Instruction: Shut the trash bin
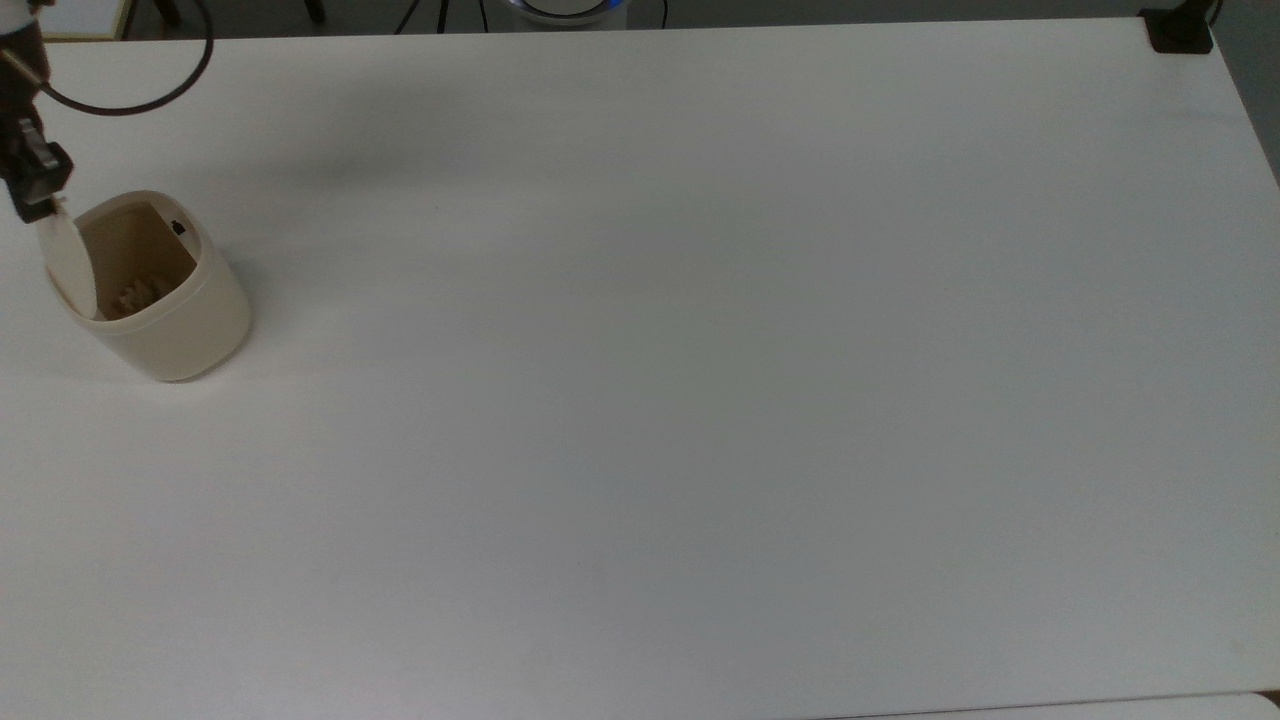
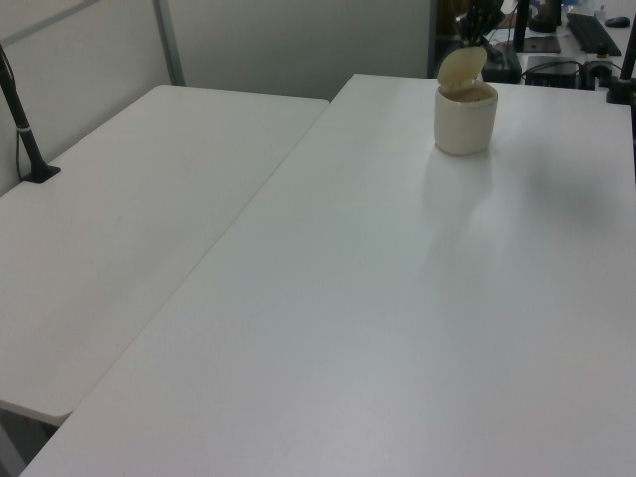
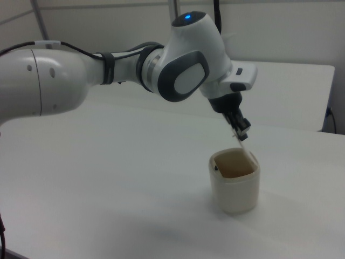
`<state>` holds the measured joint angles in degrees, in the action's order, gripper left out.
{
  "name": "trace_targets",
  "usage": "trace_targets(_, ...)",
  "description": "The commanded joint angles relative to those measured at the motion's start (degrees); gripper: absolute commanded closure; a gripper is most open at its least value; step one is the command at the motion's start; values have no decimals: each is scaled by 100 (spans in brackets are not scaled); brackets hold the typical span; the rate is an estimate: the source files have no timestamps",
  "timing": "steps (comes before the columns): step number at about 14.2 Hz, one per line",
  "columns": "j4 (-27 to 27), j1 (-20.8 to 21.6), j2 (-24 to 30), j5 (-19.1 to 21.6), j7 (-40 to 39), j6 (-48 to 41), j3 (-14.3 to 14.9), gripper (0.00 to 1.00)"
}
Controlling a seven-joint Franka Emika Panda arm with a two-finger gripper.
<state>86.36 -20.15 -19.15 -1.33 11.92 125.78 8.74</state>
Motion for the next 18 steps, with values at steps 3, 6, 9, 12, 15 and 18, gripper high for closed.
trace_targets(3, 188, 160, -176, -16, -207, -405, -13, 97)
trace_targets(6, 355, 345, -439, -60, -313, -414, -13, 97)
trace_targets(9, 425, 362, -554, -95, -313, -371, -13, 97)
trace_targets(12, 373, 345, -441, -86, -322, -423, 5, 96)
trace_targets(15, 346, 345, -177, -86, -313, -502, 5, 93)
trace_targets(18, 22, 318, 87, -7, -287, -975, 5, 87)
